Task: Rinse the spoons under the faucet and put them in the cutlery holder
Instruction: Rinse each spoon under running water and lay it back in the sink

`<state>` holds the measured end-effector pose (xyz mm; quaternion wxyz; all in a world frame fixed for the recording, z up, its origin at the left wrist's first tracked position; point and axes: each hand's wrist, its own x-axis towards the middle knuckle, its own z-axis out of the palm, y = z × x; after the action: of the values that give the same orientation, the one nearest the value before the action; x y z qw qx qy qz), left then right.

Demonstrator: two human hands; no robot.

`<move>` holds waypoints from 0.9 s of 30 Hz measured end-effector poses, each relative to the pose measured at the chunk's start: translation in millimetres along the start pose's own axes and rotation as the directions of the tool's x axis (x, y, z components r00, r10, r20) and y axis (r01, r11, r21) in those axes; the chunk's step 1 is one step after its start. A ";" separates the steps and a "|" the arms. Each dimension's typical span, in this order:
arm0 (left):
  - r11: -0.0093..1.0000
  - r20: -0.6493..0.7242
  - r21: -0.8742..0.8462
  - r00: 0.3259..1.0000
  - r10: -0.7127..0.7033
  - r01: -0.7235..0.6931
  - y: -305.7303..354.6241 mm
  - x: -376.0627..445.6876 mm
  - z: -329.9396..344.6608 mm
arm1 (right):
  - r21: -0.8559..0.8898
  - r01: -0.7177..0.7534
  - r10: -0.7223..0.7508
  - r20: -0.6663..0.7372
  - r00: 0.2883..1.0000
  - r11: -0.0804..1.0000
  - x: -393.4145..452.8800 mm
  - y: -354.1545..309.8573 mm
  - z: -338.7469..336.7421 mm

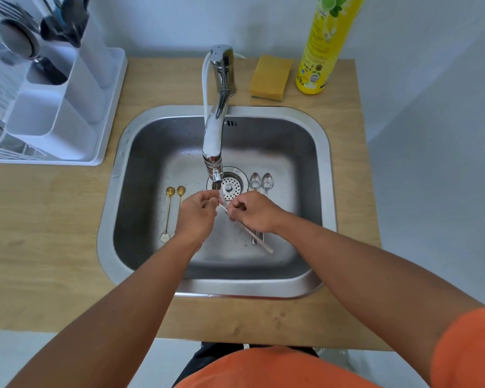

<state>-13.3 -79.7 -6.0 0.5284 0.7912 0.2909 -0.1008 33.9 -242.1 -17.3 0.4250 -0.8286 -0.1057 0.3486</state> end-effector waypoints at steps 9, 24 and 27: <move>0.999 -0.080 -0.027 0.996 0.025 -0.027 4.7 3.6 3.9 | 0.037 0.037 -0.036 -0.036 0.999 0.999 -3.1 0.3 6.1; 0.944 -0.075 -0.303 0.985 -0.157 0.128 7.0 -3.3 9.8 | 0.055 0.040 -0.035 -0.086 0.996 0.998 -4.5 7.3 10.4; 0.903 0.102 -0.384 0.981 -0.164 0.191 4.0 -1.8 5.0 | 0.100 0.038 -0.028 -0.103 0.994 0.994 -6.0 9.1 8.1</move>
<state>-11.8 -85.9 -4.1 0.6743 0.6357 0.3578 -0.1146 22.9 -245.4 -24.7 0.4772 -0.8208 -0.0798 0.3037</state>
